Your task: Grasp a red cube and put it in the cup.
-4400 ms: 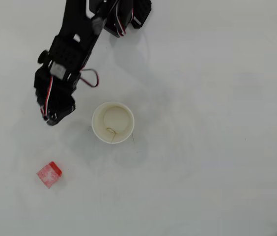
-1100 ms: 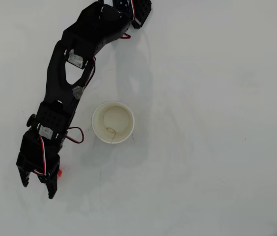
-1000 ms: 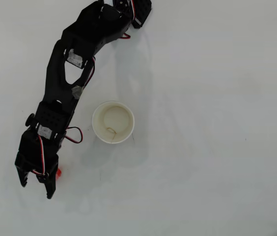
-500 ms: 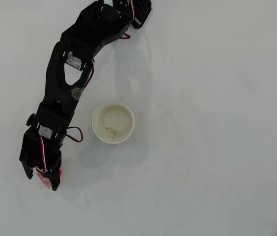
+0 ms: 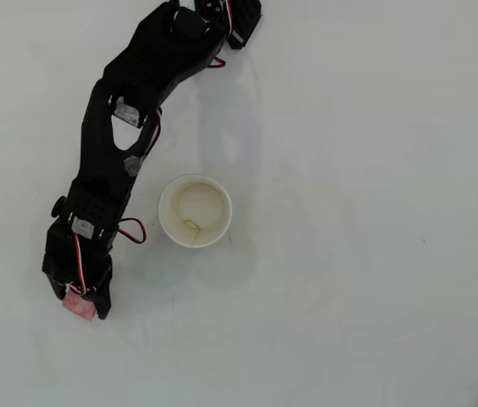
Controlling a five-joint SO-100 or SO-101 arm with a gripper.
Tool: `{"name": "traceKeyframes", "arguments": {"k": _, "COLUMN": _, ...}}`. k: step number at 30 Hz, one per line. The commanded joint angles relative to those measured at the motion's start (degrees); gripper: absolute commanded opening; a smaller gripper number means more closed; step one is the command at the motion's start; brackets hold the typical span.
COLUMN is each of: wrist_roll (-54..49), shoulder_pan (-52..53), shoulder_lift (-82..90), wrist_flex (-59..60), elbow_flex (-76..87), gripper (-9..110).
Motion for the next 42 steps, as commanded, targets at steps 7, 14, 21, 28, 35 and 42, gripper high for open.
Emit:
{"name": "traceKeyframes", "arguments": {"k": 7, "wrist_roll": -0.6, "shoulder_pan": 1.1, "shoulder_lift": 1.1, "wrist_flex": -1.1, "elbow_flex": -3.7, "gripper": 26}}
{"name": "traceKeyframes", "arguments": {"k": 14, "wrist_roll": 0.1, "shoulder_pan": 1.3, "shoulder_lift": 1.1, "wrist_flex": -2.2, "elbow_flex": -4.0, "gripper": 5}}
{"name": "traceKeyframes", "arguments": {"k": 21, "wrist_roll": 0.2, "shoulder_pan": 1.6, "shoulder_lift": 3.9, "wrist_flex": -2.5, "elbow_flex": -3.5, "gripper": 5}}
{"name": "traceKeyframes", "arguments": {"k": 28, "wrist_roll": 0.4, "shoulder_pan": 1.1, "shoulder_lift": 13.4, "wrist_flex": -0.5, "elbow_flex": 2.6, "gripper": 5}}
{"name": "traceKeyframes", "arguments": {"k": 35, "wrist_roll": 1.9, "shoulder_pan": -0.8, "shoulder_lift": 28.2, "wrist_flex": -0.8, "elbow_flex": 15.3, "gripper": 5}}
{"name": "traceKeyframes", "arguments": {"k": 42, "wrist_roll": 2.3, "shoulder_pan": -3.3, "shoulder_lift": 43.7, "wrist_flex": -1.1, "elbow_flex": 30.5, "gripper": 5}}
